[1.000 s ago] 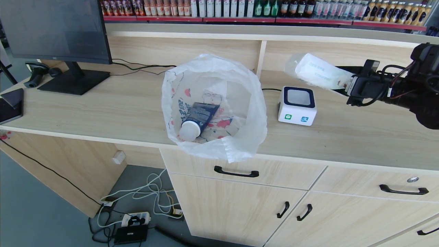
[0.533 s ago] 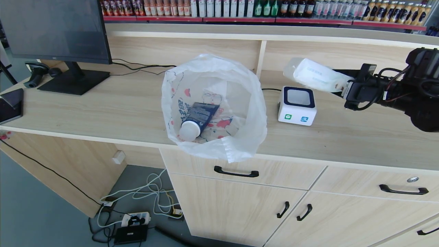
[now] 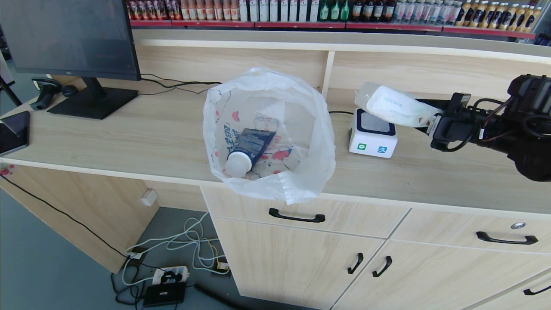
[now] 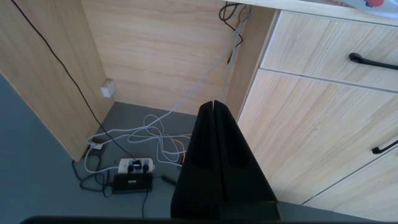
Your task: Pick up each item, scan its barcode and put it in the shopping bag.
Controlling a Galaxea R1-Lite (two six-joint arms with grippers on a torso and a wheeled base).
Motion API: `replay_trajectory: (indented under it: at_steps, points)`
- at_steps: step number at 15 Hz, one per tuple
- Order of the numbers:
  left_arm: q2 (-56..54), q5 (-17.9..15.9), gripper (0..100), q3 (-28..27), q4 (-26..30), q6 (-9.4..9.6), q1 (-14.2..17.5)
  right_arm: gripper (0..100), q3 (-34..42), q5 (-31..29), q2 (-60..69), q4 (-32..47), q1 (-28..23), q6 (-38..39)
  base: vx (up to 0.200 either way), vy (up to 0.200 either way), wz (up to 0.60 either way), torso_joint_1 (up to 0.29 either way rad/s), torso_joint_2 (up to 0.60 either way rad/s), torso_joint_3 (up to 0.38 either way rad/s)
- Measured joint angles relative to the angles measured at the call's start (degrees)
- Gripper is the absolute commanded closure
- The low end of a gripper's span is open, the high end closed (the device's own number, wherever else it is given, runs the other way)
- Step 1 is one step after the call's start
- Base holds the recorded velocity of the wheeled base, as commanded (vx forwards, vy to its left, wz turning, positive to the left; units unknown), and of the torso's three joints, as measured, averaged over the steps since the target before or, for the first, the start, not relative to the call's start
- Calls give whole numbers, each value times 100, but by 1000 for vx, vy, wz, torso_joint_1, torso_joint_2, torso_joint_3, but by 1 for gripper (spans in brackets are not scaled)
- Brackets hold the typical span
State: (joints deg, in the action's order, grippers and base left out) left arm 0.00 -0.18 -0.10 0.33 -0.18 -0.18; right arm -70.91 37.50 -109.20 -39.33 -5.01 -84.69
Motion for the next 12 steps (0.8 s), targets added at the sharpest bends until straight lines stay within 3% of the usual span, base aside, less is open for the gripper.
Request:
replay_trajectory:
  at_steps: [8, 12]
  points:
    - [0, 0, 100, 0, 0, 2, 0, 100, 0, -173, 199, 2, 162, 336, 0, 0, 0, 0, 0, 0]
    - [0, 0, 100, 0, 2, 16, 0, 100, 116, -720, 540, 52, 435, 1237, 0, 0, 0, 0, 0, 0]
